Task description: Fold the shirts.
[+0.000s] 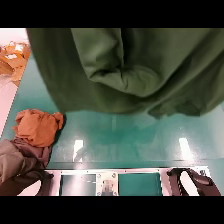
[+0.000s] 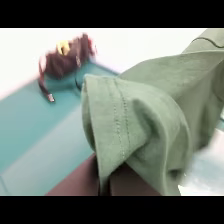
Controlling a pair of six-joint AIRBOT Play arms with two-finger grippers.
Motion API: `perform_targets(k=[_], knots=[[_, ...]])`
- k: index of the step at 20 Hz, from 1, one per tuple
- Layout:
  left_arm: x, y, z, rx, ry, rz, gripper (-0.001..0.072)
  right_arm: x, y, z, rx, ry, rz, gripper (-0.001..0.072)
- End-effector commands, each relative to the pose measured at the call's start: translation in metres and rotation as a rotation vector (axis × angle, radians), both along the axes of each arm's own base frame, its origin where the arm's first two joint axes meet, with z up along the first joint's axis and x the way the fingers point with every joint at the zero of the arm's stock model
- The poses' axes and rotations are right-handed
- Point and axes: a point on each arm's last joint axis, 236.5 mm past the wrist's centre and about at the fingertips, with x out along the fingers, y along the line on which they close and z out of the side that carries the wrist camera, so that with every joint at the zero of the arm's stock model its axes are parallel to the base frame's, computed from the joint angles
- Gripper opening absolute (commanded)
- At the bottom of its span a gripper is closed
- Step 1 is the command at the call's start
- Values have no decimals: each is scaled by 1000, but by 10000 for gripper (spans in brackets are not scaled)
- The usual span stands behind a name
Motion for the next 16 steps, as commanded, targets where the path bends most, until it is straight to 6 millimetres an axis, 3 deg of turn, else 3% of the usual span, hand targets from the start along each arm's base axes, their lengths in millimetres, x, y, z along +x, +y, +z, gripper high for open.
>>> perform_targets(k=[1,3,5,7,10,12,14,16], knots=[[7,14,4,35,-60,79,22,0,-10,15,-22,-51,-48,15],[47,20,-33,50,18,145,22,31,-20,-17,-1,42,-49,15],[93,16,-92,88,141,158,22,75,-34,-81,47,209,-47,15],[140,1,-165,113,276,118,23,115,-43,-163,81,399,-28,15],[211,-22,-283,93,460,82,23,168,-42,-308,131,666,-11,15],[250,-33,-351,47,550,102,24,199,-47,-386,160,780,-43,16],[276,-47,-397,-16,591,127,24,226,-52,-439,218,859,-69,16],[290,-54,-430,-39,623,172,25,245,-53,-476,256,922,-70,17]])
